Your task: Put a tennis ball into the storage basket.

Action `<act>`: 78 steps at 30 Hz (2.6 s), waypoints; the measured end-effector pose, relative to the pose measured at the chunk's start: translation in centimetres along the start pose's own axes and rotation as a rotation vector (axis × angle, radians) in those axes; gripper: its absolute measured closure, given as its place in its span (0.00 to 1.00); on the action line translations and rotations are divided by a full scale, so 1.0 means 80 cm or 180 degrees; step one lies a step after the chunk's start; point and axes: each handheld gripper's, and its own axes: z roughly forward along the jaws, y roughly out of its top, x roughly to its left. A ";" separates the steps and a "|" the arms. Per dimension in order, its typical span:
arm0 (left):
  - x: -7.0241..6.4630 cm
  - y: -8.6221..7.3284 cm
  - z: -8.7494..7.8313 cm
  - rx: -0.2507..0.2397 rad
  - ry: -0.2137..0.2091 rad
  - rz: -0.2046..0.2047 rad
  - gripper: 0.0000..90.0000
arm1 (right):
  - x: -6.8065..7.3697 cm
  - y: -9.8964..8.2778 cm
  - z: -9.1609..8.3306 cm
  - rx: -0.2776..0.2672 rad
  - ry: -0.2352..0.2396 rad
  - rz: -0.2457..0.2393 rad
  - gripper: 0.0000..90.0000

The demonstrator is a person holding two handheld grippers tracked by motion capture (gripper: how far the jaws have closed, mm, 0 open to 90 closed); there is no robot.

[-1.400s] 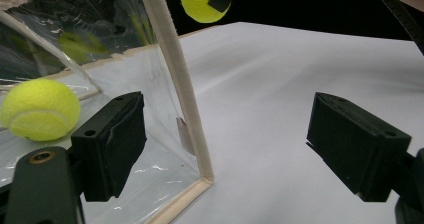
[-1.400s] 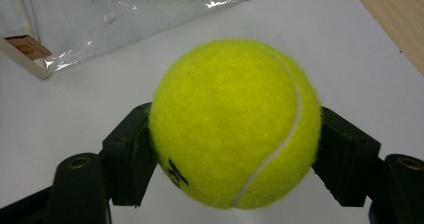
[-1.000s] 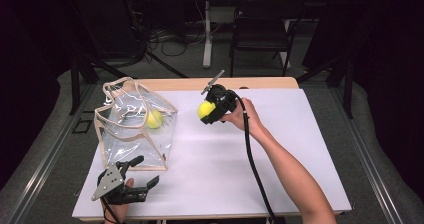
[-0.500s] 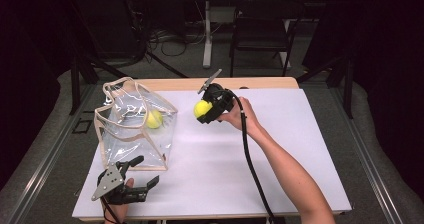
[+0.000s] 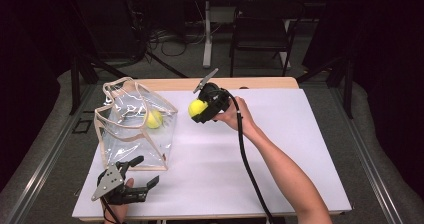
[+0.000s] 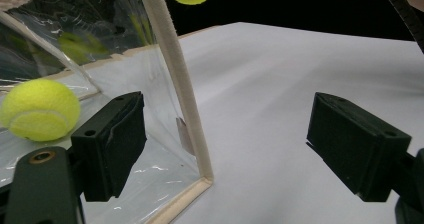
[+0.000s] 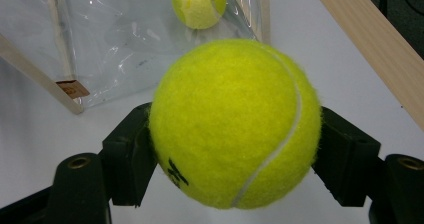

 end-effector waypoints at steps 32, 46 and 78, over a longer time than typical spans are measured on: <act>0.000 0.000 0.000 -0.0014 0.0007 -0.0012 0.17 | 0.013 0.022 -0.004 -0.0222 -0.0001 -0.0103 0.29; 0.000 0.000 0.001 -0.0011 0.0002 -0.0019 0.17 | 0.020 0.037 -0.004 -0.0306 0.0010 -0.0160 0.29; -0.001 0.000 0.002 -0.0009 -0.0012 -0.0006 0.17 | 0.030 0.053 -0.007 -0.0489 -0.0036 -0.0225 0.29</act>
